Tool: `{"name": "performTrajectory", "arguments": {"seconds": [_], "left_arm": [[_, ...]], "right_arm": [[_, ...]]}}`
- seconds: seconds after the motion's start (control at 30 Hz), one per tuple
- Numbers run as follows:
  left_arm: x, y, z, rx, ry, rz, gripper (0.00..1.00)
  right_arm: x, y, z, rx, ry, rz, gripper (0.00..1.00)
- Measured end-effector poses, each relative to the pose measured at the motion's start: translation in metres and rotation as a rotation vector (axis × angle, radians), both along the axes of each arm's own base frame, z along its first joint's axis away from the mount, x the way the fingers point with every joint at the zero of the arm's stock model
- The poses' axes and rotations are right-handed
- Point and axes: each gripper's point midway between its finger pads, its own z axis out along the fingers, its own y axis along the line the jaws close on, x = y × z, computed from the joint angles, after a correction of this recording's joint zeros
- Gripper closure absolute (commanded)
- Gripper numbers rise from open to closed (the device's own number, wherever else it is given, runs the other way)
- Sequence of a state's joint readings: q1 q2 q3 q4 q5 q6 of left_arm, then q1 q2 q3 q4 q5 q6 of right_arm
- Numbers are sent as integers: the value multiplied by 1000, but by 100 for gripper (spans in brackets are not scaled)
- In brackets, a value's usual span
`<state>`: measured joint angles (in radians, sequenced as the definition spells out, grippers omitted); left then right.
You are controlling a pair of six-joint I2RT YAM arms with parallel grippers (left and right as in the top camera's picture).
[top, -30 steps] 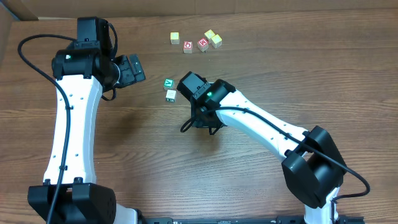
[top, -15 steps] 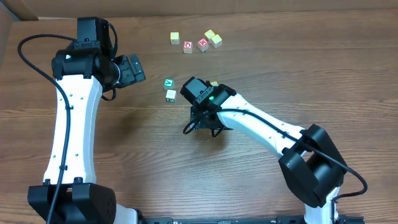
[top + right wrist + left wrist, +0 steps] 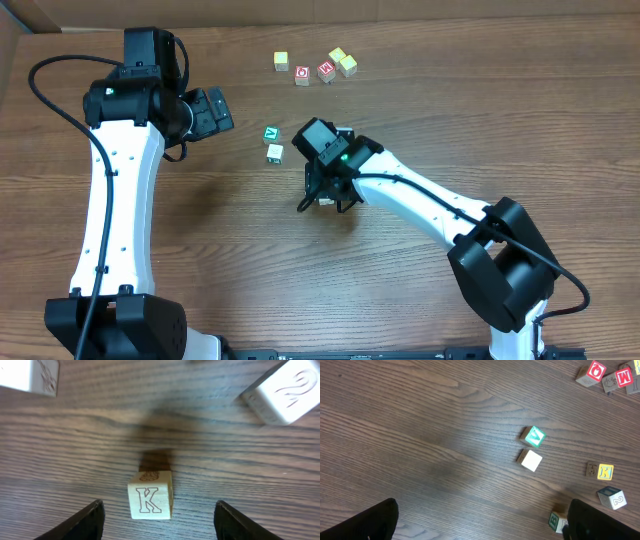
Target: Flip 5 blocks
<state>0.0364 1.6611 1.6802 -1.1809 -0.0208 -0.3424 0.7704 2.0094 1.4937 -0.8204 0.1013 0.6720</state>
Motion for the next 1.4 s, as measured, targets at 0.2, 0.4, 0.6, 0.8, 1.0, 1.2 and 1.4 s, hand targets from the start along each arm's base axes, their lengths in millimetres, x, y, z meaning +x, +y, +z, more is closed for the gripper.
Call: {"name": "performTrajectory", "arguments": {"seconds": [0.2, 0.4, 0.6, 0.8, 1.0, 1.2, 1.4], "left_arm": [[0, 0, 0, 0, 0, 0, 0], [0, 0, 0, 0, 0, 0, 0], [0, 0, 0, 0, 0, 0, 0], [0, 0, 0, 0, 0, 0, 0], [0, 0, 0, 0, 0, 0, 0], [0, 0, 0, 0, 0, 0, 0], [0, 0, 0, 0, 0, 0, 0]], "right_arm": [[-3, 1, -19, 11, -18, 22, 34], [-4, 4, -29, 35, -30, 32, 46], [-6, 3, -30, 31, -27, 34, 59], [-6, -5, -32, -10, -31, 25, 67], [-8, -10, -32, -33, -23, 22, 68], [-12, -12, -32, -44, 0, 26, 54], [-16, -11, -32, -34, 20, 34, 37]]}}
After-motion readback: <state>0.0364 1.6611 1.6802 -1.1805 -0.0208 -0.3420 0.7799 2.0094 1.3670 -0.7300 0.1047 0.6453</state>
